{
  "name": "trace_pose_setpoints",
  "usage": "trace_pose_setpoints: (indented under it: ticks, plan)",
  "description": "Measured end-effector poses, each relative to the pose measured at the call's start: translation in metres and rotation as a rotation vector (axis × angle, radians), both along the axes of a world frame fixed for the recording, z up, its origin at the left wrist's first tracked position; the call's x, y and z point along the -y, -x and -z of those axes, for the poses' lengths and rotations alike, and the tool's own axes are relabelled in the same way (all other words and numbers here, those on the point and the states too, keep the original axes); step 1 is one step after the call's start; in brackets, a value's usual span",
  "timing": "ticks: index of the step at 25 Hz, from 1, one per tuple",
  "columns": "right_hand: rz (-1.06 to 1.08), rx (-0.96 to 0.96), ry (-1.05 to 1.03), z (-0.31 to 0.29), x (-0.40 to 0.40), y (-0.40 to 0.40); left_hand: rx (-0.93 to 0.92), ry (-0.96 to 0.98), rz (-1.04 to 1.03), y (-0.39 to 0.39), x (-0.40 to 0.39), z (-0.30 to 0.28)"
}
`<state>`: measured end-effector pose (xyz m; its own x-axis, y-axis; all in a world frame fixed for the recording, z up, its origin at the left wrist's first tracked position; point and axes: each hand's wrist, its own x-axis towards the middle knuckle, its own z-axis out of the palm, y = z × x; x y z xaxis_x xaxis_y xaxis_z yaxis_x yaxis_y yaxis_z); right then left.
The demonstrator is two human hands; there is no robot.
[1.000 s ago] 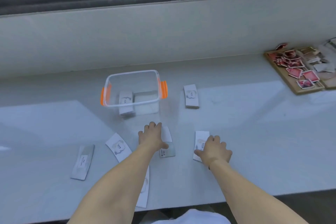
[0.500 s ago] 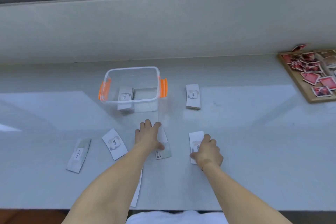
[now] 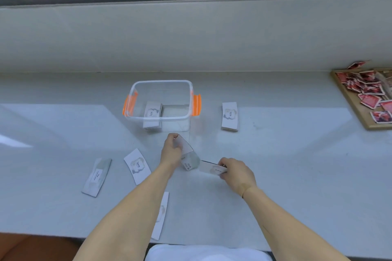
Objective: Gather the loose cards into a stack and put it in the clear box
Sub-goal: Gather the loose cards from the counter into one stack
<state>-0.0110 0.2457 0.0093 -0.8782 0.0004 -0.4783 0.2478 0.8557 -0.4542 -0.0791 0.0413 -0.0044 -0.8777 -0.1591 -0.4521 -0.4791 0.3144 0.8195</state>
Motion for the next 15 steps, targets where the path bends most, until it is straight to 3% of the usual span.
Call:
trace_pose_setpoints:
  ticks: [9, 15]
  plan:
    - [-0.014, -0.121, -0.059, 0.004, 0.01, 0.003, 0.175, -0.347, 0.039, -0.042, -0.04, 0.001]
    - [-0.164, -0.225, -0.304, 0.019, 0.022, -0.005, 0.056, -0.021, 0.179, -0.052, -0.04, 0.013]
